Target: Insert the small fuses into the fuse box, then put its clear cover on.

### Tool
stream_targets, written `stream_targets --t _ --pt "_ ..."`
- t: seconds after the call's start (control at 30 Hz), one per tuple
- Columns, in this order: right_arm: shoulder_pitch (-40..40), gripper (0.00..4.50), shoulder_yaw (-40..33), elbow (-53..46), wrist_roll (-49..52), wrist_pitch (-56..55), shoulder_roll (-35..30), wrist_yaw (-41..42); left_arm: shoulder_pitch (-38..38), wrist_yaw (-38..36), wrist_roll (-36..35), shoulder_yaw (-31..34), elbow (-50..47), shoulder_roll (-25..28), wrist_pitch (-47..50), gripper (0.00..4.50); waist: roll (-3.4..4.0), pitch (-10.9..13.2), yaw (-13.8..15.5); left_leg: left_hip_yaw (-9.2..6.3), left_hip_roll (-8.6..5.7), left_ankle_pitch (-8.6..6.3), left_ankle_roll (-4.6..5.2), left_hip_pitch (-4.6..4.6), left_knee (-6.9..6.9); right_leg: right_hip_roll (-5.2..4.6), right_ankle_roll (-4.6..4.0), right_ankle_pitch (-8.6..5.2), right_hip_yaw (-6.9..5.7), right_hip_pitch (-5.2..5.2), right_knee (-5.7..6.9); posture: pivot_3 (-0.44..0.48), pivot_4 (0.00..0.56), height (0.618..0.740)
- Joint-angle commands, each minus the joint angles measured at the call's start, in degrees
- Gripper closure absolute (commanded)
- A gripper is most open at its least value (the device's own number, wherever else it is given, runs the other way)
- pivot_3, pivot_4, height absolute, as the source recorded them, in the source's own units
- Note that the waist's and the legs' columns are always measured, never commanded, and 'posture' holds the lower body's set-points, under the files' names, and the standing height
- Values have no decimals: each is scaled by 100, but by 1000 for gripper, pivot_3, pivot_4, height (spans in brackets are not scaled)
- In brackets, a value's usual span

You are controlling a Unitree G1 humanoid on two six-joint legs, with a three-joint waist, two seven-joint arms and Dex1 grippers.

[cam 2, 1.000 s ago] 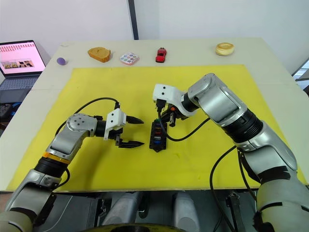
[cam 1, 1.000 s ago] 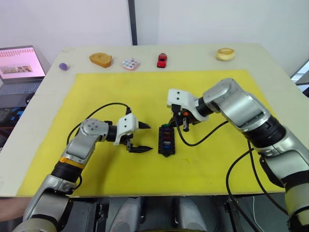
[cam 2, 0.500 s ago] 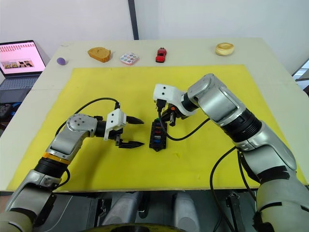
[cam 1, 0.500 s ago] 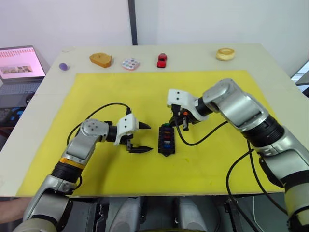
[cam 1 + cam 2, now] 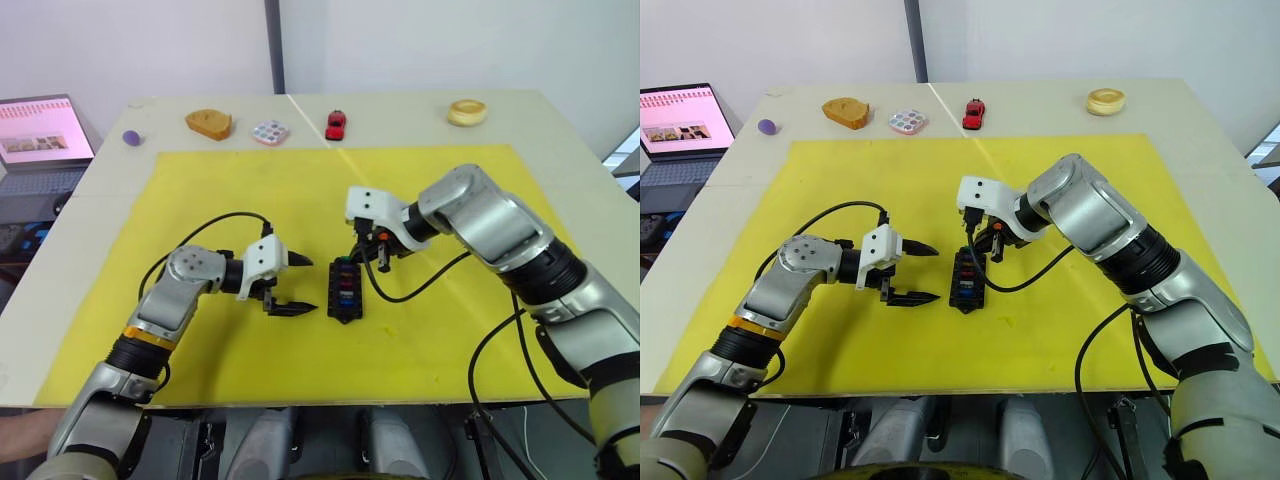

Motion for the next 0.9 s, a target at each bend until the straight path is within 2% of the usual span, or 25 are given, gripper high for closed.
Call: stream_targets --t 0.03,0.2,0.33,0.63,0.9 --pt "-86 4500 -3 -82 -56 -35 2 19 49 13 -5 25 -192 21 14 56 0 0 0 0 0 0 0 0 0 0 0 0 0 0 0 0 150 740" --pt "-93 4500 -36 -123 -50 -14 -12 0 30 4 4 12 -158 18 5 56 0 0 -1 0 0 0 0 0 0 0 0 0 0 0 0 0 150 740" --pt "-89 3054 -119 -172 22 16 -21 19 19 -3 13 3 -142 12 -14 0 0 0 0 0 0 0 0 -1 0 0 0 0 0 0 0 0 150 740" --pt "-108 3054 -183 -259 -1 -70 -104 0 27 -28 33 -6 -154 20 -16 0 0 0 -2 1 0 0 0 -1 0 0 0 0 0 -1 0 0 150 740" --pt "-187 3054 -679 -642 407 132 -401 226 5 -28 63 42 -99 47 -60 0 0 0 4 0 0 0 0 -1 0 0 0 0 0 0 0 0 150 740"
